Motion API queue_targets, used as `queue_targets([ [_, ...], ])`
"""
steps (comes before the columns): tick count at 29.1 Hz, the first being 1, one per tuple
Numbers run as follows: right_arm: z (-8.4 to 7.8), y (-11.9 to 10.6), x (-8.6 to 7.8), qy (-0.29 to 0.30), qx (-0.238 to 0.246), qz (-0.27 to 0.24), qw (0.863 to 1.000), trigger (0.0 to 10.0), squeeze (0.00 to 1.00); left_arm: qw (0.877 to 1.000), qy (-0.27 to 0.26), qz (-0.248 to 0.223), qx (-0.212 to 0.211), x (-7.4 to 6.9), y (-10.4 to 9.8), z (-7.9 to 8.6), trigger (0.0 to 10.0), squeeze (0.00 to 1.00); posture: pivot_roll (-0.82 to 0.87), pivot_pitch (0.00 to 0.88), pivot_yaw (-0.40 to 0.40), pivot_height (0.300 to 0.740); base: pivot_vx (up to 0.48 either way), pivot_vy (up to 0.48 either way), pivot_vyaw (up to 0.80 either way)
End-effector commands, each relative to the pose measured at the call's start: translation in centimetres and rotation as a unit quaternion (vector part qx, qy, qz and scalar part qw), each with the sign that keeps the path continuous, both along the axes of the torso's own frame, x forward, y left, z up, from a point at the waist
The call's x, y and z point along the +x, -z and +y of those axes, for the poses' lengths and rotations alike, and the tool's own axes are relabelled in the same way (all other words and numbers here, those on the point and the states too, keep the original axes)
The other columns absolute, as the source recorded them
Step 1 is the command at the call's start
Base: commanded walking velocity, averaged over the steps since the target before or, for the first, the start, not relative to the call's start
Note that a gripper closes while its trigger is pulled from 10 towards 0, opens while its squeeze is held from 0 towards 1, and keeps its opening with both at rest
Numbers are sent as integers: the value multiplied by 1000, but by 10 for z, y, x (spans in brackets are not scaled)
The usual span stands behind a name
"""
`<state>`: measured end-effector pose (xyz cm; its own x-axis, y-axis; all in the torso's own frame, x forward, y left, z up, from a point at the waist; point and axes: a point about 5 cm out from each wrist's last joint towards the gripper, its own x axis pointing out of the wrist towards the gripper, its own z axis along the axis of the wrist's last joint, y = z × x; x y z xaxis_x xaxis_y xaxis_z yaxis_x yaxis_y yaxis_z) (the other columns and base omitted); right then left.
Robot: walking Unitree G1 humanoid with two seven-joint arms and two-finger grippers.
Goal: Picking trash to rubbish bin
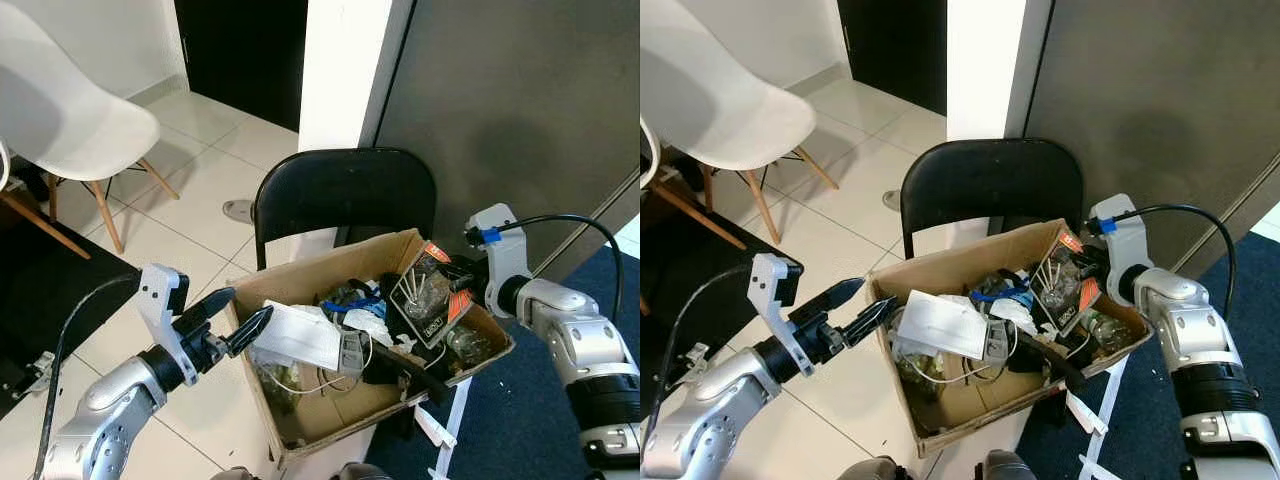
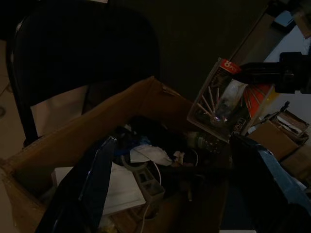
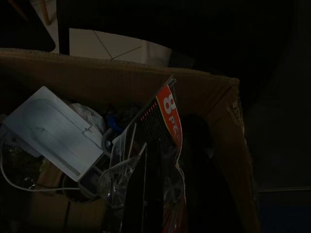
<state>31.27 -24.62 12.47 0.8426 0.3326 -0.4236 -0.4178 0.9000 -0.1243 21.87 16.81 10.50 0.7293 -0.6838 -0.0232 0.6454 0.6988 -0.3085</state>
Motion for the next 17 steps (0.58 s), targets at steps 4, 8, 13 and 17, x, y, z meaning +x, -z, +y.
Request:
queue_targets([
  [4,-5,-1,1,12,1,0,1000,10000,0,999,27,14,10,-5,10,0,10000,0,-65,0,-50,740,0,0,0],
  [8,-5,-2,1,11,2,0,1000,10000,0,999,33,23,15,-7,17,1,10000,0,-65,0,-49,740,0,0,0],
  [13,-2,-5,1,1,29,-7,1000,10000,1000,999,36,25,18,-7,22,2,10000,0,-65,0,-49,740,0,0,0],
  [17,2,-7,0,-12,40,-7,999,10000,1000,999,36,23,19,-7,23,3,10000,0,-65,0,-49,740,0,0,0],
])
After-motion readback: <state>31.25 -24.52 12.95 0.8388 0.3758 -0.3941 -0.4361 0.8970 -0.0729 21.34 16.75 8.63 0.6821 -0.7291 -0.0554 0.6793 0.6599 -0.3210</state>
